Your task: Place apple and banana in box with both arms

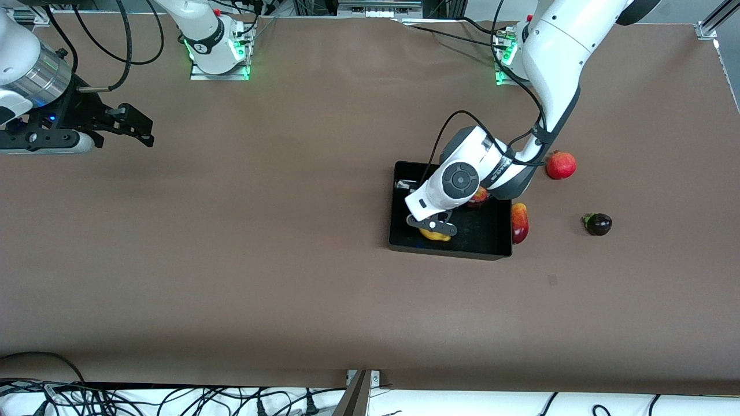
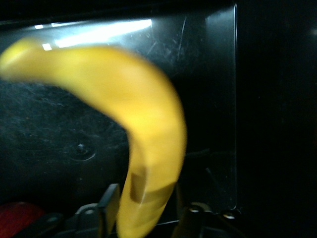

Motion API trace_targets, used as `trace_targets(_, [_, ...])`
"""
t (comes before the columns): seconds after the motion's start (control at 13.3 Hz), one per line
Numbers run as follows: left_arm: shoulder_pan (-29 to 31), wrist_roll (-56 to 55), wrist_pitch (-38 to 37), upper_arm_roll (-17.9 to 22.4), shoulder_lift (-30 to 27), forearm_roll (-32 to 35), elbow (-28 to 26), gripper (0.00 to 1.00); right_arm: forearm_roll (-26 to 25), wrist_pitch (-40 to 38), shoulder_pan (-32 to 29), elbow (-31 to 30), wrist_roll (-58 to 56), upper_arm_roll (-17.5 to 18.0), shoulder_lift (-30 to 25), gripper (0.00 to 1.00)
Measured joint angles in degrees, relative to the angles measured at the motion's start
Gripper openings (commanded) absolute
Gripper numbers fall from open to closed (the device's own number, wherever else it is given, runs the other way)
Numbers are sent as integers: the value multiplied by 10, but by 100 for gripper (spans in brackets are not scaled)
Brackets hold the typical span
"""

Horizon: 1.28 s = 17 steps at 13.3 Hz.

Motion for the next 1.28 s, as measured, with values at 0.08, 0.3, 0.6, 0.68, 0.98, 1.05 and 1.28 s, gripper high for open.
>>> trace_targets(0.08, [4, -7, -3, 0, -6, 0, 7, 100, 0, 0, 0, 0, 0, 0, 0, 100])
trace_targets(0.3, [50, -8, -127, 1, -55, 0, 75, 100, 0, 0, 0, 0, 0, 0, 0, 100])
trace_targets(0.6, [112, 17, -348, 6, -109, 0, 223, 100, 0, 0, 0, 0, 0, 0, 0, 100])
trace_targets(0.68, [125, 36, -397, 7, -113, 0, 250, 100, 0, 0, 0, 0, 0, 0, 0, 100])
trace_targets(0.98, [106, 143, -414, 109, -191, -1, 240, 100, 0, 0, 0, 1, 0, 0, 0, 100])
trace_targets(1.05, [91, 150, -394, 134, -236, -3, 195, 100, 0, 0, 0, 1, 0, 0, 0, 100])
trace_targets(1.28, [85, 149, -324, 157, -352, -5, 63, 100, 0, 0, 0, 1, 0, 0, 0, 100])
